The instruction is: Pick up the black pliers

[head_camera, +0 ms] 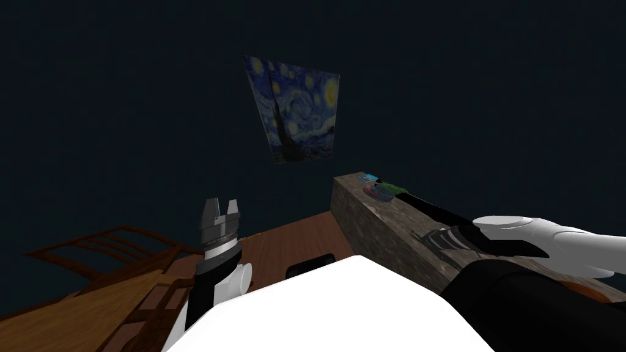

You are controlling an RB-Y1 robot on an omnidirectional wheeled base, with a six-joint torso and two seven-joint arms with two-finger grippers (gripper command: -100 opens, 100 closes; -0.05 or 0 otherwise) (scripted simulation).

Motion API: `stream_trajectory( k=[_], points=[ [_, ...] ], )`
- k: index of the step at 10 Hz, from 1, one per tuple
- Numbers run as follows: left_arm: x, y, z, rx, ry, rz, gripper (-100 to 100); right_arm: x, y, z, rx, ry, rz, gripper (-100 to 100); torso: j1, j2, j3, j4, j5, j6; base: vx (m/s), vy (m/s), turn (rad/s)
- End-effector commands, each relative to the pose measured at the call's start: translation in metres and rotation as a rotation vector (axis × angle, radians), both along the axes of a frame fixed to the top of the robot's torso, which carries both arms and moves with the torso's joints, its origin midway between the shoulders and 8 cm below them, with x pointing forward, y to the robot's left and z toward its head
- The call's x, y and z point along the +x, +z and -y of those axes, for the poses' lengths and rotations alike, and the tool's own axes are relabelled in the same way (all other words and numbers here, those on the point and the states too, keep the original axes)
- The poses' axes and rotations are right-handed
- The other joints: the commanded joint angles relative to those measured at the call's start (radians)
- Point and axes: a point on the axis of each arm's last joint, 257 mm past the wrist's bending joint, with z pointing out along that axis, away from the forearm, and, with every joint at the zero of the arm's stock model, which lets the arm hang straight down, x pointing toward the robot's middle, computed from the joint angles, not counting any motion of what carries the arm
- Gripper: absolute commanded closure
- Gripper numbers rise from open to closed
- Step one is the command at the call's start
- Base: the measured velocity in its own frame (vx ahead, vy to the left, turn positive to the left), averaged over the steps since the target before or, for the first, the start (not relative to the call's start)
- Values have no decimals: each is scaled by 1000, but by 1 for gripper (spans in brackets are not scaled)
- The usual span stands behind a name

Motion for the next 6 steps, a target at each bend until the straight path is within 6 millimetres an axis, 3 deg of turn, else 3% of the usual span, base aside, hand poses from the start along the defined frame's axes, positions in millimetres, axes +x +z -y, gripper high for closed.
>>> stream_trajectory(
  k=[1,2,3,4,6],
  points=[
    [0,0,0,0,0,0,0,0,0,0,0,0,0,100,0,0,0,0,0,0,0,0,0],
    [0,0,0,0,0,0,0,0,0,0,0,0,0,100,0,0,0,0,0,0,0,0,0],
    [0,0,0,0,0,0,0,0,0,0,0,0,0,0,0,0,0,0,0,0,0,0,0],
    [0,0,0,0,0,0,0,1,1,1,0,11,0,100,0,-1,0,0,0,0,36,13,-171],
    [0,0,0,0,0,0,0,12,11,-4,1,63,1,100,2,-4,-2,-1,1,3,100,24,-308]
  ],
)
